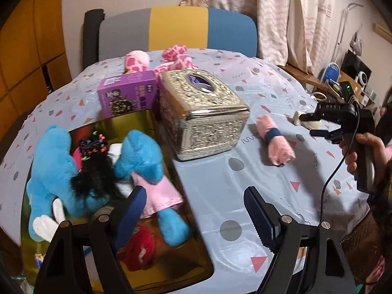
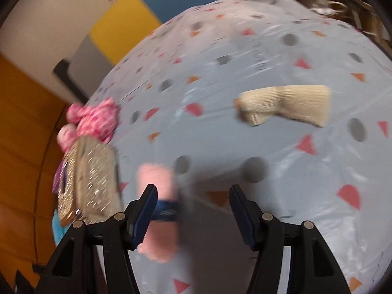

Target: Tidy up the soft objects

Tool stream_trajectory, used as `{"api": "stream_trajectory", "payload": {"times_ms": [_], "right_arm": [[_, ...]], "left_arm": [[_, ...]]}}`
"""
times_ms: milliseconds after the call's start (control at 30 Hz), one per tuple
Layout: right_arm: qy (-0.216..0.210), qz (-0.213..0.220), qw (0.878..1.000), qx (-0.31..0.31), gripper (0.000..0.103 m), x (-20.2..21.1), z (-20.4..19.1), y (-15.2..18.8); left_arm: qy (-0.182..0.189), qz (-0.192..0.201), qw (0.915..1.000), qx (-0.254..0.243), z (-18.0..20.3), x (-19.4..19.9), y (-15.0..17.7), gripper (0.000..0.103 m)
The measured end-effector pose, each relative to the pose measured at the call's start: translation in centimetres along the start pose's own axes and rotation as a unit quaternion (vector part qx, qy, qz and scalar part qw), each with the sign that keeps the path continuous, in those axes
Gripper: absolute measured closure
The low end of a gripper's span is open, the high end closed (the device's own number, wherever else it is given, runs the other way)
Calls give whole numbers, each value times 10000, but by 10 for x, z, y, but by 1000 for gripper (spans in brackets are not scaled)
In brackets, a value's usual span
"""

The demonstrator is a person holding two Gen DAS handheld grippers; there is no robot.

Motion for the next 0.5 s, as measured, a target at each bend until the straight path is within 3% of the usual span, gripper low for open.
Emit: {"api": "stream_trajectory", "payload": {"times_ms": [200,367,500], "right_arm": [[818,688,9922,-641,41,24,44,-22],[1028,824,9850,-1117,41,35,67,-26],[1036,819,9851,-1101,41,35,62,-27]], "left_arm": [[265,-160,9994,-162,26,-13,-3,21],[511,-355,9980,-114,50,-31,-4,21],[754,-437,9961,-168,80,-50,-10,21]]}}
Point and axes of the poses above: each gripper's, at about its wrist camera, not at the fingertips, and x roughly against the way its jaws point, z to its right, y to its underside, the point moved 6 cm from there along -x, roughly the way its jaws point, and after that the axes turned 15 degrees about z, right-handed, at the moved point
